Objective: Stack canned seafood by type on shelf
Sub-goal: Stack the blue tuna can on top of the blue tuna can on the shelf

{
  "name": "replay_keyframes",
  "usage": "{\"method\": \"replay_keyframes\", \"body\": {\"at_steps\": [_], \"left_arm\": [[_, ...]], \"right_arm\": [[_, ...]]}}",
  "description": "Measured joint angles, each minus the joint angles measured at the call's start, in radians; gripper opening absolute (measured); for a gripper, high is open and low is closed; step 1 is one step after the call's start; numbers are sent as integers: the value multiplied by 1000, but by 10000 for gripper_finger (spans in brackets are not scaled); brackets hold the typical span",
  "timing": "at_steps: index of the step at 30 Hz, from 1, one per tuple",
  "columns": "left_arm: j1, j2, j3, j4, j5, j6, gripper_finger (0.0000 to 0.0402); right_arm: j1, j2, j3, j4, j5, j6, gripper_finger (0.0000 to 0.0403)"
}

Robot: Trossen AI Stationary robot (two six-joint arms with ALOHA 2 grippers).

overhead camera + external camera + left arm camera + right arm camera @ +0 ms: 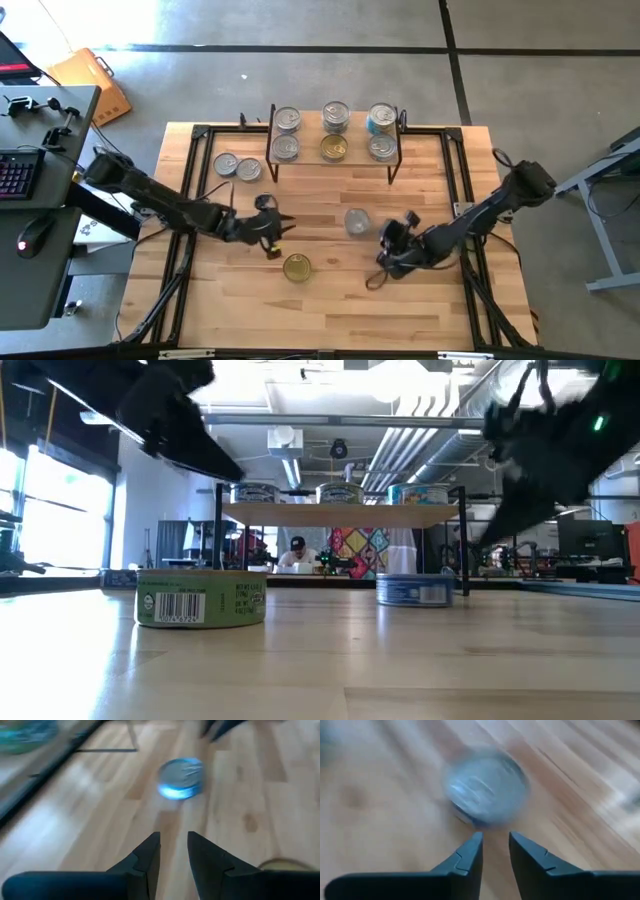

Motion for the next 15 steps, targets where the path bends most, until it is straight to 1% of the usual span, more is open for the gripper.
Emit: {"method": "replay_keyframes", "body": {"at_steps": [1, 3, 6, 8, 9, 10, 12, 14, 15], "left_arm": [[20, 28, 0, 48, 40, 23, 86], [60, 91, 0, 113, 107, 68, 79], [116, 199, 0, 242, 210, 105, 68], [144, 259, 11, 284, 257, 106, 62], [154, 278, 21, 277, 266, 105, 60], [160, 286, 32, 241, 267, 99, 58], [161, 284, 61, 148, 263, 83, 54], [151, 260, 86, 34, 258, 62, 51], [146, 248, 96, -13, 254, 49, 50]], "right_arm": [[-22, 8, -5, -43, -10, 48, 82], [-72, 21, -28, -39, -25, 63, 75], [-147, 43, -78, 113, -42, -38, 63], [-195, 56, -102, 254, -90, -129, 56], [-217, 66, -110, 338, -135, -181, 52], [-234, 77, -114, 434, -203, -248, 49], [-244, 102, -117, 639, -362, -431, 42], [-225, 119, -116, 779, -523, -619, 36], [-212, 123, -115, 811, -574, -686, 34]]}}
